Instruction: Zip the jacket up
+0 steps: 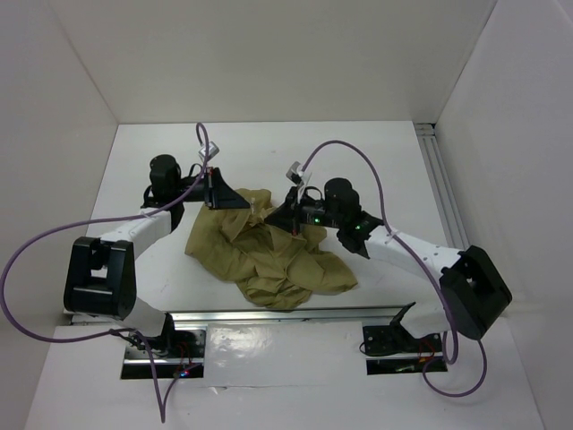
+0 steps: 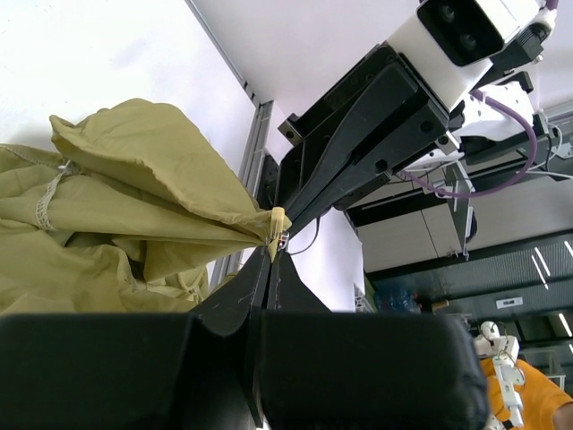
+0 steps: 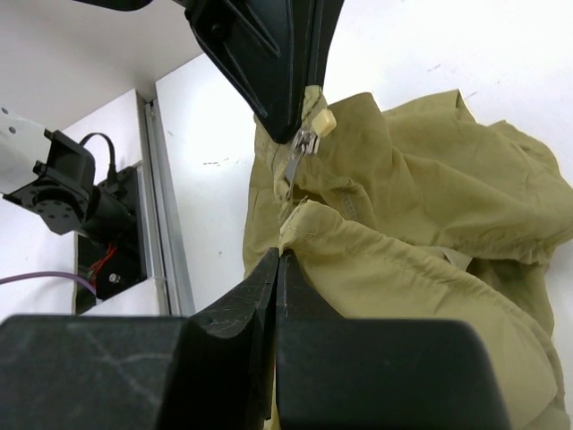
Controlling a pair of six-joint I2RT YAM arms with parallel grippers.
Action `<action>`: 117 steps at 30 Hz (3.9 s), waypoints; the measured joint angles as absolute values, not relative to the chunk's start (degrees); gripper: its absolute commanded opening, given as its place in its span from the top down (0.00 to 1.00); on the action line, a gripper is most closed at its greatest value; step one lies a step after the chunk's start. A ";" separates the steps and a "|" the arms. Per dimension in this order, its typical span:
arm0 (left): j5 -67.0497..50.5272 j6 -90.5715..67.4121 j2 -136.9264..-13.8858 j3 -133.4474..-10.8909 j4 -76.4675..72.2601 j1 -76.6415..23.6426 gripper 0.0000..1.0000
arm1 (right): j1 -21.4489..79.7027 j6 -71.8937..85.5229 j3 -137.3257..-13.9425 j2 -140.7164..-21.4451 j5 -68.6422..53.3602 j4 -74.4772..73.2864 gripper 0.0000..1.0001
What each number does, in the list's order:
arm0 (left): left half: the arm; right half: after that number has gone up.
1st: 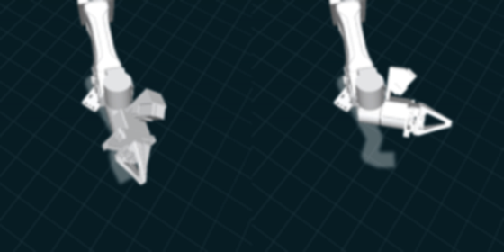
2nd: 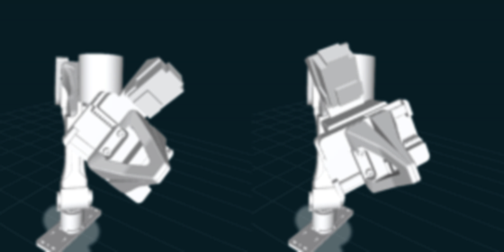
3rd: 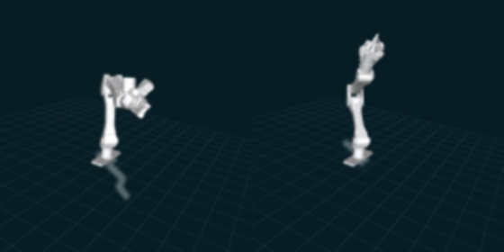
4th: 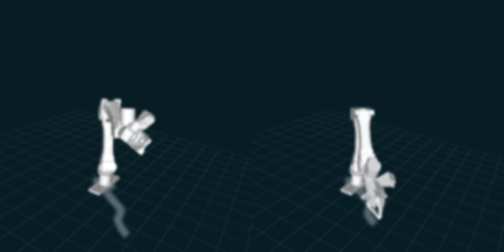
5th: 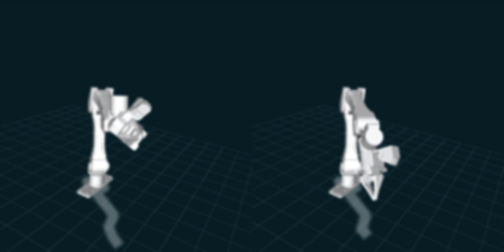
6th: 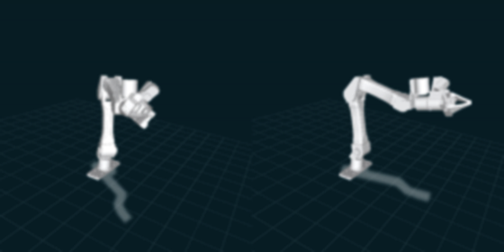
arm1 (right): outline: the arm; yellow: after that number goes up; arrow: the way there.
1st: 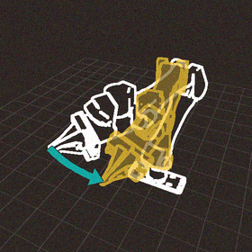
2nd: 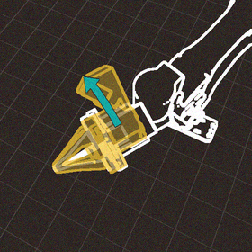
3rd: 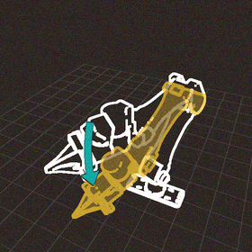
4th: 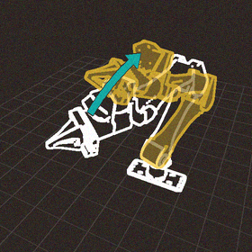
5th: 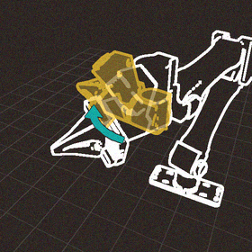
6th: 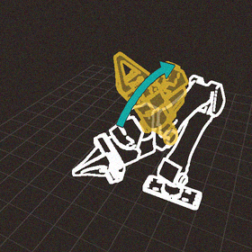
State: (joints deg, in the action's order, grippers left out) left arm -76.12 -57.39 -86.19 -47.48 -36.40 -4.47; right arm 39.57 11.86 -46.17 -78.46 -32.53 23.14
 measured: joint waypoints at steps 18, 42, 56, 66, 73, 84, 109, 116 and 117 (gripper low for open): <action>-76.90 -56.66 -86.19 -47.48 -33.89 -4.78 1.00 | 39.57 9.50 -49.56 -81.80 -33.89 23.55 1.00; -77.01 -54.37 -86.19 -47.48 -32.08 -5.23 1.00 | 39.57 9.47 -50.26 -82.00 -34.04 23.99 1.00; -77.01 -55.96 -86.19 -47.48 -34.81 -5.23 1.00 | 39.57 9.52 -50.26 -82.00 -34.37 23.97 1.00; -76.99 -57.45 -86.98 -47.48 -36.51 -5.17 1.00 | 39.57 9.52 -50.24 -82.00 -34.37 23.97 1.00; -76.99 -58.89 -87.02 -47.48 -38.22 -5.17 1.00 | 39.57 9.52 -50.24 -82.00 -34.35 23.97 1.00; -76.99 -60.25 -87.35 -47.48 -39.88 -4.73 1.00 | 39.57 9.52 -50.24 -82.00 -34.35 23.92 1.00; -77.03 -60.20 -88.16 -47.46 -40.29 -4.71 1.00 | 39.57 9.47 -50.17 -81.95 -34.26 23.94 1.00; -77.28 -60.23 -88.16 -47.40 -40.42 -4.71 1.00 | 39.57 9.47 -50.17 -81.95 -34.02 23.94 1.00; -77.32 -60.23 -88.16 -47.27 -40.45 -4.71 1.00 | 39.57 9.47 -50.17 -81.95 -34.00 23.94 1.00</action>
